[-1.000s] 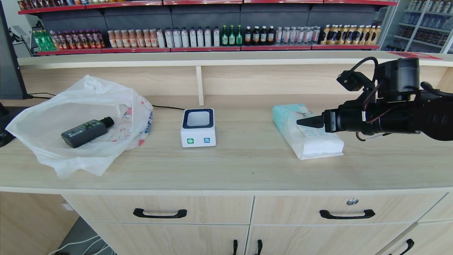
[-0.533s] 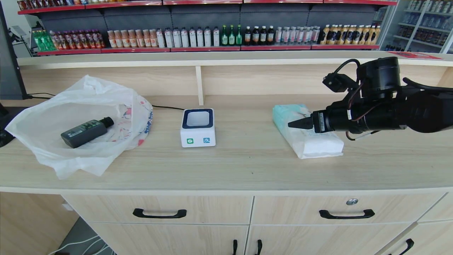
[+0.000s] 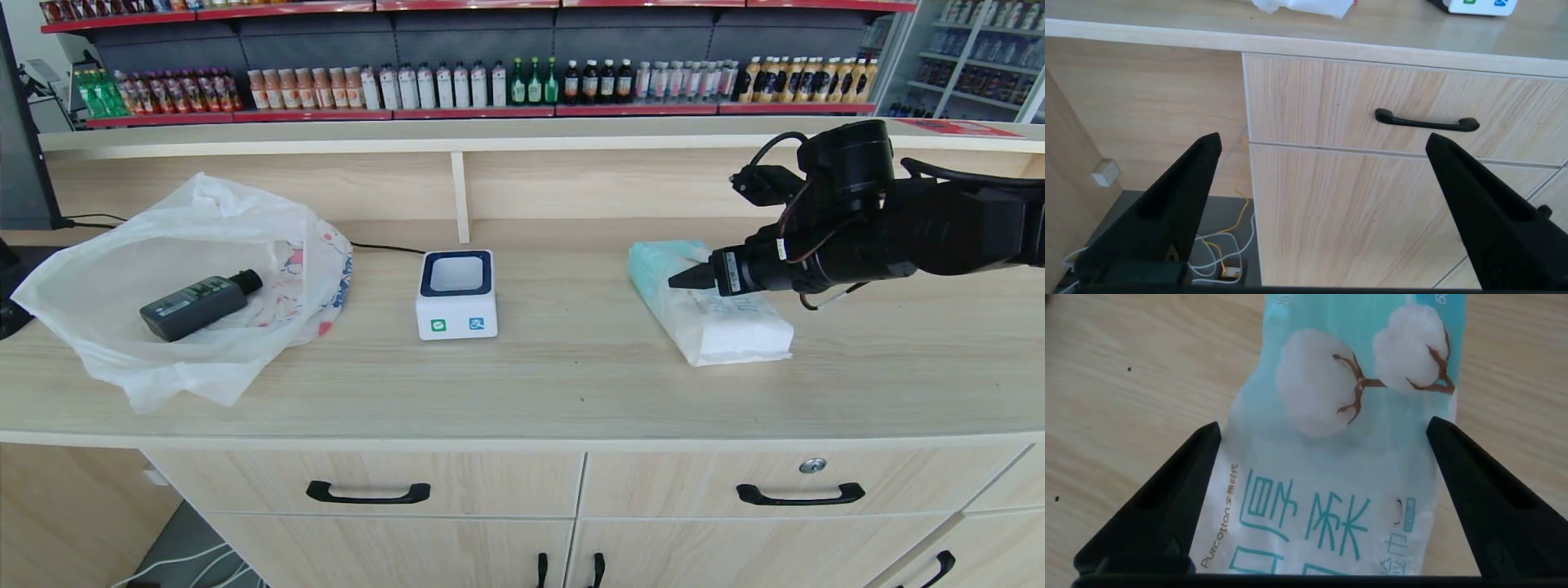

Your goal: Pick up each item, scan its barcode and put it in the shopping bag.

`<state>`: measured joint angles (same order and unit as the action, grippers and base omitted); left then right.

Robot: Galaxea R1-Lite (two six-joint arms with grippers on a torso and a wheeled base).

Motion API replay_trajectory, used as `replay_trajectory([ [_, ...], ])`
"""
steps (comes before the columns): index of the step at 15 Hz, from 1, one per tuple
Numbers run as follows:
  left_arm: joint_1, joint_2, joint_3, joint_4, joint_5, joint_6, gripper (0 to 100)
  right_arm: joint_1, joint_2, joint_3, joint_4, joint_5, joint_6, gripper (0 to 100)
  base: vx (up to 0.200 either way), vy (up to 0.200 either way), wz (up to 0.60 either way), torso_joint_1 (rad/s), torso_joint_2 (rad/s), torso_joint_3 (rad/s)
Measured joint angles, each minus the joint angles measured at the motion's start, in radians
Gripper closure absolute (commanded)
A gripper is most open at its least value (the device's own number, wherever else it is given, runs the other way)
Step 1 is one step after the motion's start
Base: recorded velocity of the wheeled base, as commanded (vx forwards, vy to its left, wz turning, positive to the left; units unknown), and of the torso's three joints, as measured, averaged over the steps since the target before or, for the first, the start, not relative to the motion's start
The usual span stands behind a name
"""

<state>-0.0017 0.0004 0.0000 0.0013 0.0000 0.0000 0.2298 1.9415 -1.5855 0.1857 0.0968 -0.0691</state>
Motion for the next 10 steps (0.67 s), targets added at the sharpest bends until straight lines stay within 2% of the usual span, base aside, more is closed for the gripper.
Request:
replay_trajectory([
  [3,0.0,0.0,0.0,0.0,0.0,0.0,0,0.0,0.016,-0.002,0.048,-0.033,-0.022,0,0.0,0.0,0.0,0.0,0.0,0.0],
  [10,0.0,0.0,0.0,0.0,0.0,0.0,0,0.013,0.074,-0.062,0.105,-0.034,-0.072,0,0.0,0.0,0.0,0.0,0.0,0.0],
])
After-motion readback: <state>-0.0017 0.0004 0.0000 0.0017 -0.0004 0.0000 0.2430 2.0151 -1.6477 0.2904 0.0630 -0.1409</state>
